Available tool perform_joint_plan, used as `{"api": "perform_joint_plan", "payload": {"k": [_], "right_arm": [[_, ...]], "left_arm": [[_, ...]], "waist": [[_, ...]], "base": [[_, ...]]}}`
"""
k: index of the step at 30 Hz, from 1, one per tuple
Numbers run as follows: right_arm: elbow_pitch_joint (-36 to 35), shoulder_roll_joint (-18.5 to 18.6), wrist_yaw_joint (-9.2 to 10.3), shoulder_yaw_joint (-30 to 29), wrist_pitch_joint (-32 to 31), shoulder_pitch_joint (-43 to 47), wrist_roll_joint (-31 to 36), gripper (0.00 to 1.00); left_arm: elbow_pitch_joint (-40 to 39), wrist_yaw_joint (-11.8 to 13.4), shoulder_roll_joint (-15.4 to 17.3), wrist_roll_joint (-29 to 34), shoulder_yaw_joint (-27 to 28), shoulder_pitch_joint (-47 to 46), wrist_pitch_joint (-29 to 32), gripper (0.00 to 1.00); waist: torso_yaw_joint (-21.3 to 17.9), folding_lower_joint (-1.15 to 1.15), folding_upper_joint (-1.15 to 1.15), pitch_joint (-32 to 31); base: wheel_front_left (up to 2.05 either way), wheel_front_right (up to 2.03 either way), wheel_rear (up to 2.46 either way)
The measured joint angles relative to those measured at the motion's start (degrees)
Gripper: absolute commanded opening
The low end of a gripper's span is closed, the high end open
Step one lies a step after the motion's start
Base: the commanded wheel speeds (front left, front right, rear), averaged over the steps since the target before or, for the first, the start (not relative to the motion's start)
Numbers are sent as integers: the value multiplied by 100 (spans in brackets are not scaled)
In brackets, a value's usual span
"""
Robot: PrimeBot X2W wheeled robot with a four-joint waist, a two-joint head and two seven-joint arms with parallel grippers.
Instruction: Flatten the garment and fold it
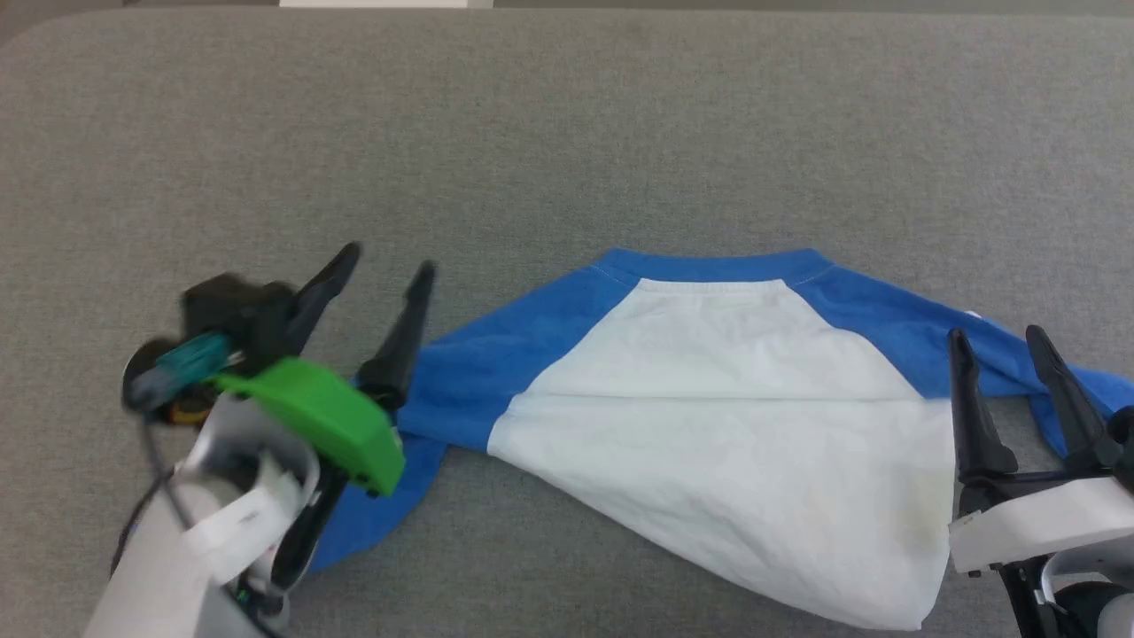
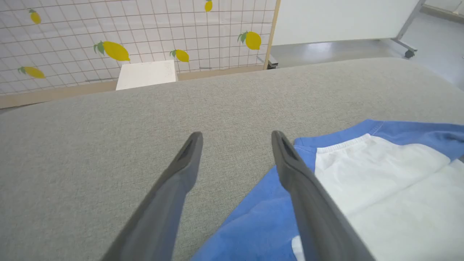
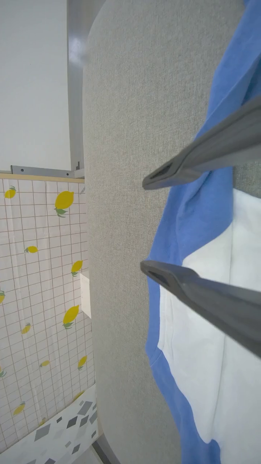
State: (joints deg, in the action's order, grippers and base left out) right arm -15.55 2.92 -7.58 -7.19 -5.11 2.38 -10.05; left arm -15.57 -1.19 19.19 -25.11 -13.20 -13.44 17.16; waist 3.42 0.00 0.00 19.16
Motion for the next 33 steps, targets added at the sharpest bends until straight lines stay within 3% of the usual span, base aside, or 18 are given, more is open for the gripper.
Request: {"api": "perform_joint_plan", "payload": {"k": [8, 13, 20, 21, 22, 25, 28, 33], "right_arm": [[-137, 0, 0, 79, 1, -182, 4, 100], [-220, 0, 0, 66, 1, -269, 11, 100], [-205, 1, 0, 46, 8, -269, 9, 100], [-201, 1, 0, 46, 8, -268, 9, 100], [-196, 1, 0, 48, 9, -268, 8, 100], [-165, 1, 0, 63, 9, -269, 8, 100], [-148, 1, 0, 57, 9, -269, 10, 100], [-167, 1, 0, 55, 8, -268, 57, 100]], "left_arm": [[1310, -485, 243, 443, -966, -1010, 666, 100], [1915, -584, 390, 209, -1377, -1305, 1113, 100], [2012, -588, 713, -371, -1771, -1651, 1804, 100], [2001, -587, 788, -439, -1860, -1716, 1869, 54], [1991, -587, 845, -470, -1945, -1764, 1886, 0], [1995, -589, 962, -558, -2191, -1885, 1925, 0], [2072, -577, 923, -538, -2195, -1819, 1432, 0], [1940, -52, 727, -634, -1702, -1237, 321, 0]], "waist": [[-141, 0, 0, 316], [-302, 0, 0, 499], [-475, 0, 0, 642], [-488, 0, 0, 654], [-497, 0, 0, 661], [-510, 0, 0, 655], [-495, 0, 0, 603], [-459, 0, 0, 418]], "base": [[0, 0, 0], [0, 0, 0], [0, 0, 0], [0, 0, 0], [0, 0, 0], [0, 0, 0], [0, 0, 0], [0, 0, 0]]}}
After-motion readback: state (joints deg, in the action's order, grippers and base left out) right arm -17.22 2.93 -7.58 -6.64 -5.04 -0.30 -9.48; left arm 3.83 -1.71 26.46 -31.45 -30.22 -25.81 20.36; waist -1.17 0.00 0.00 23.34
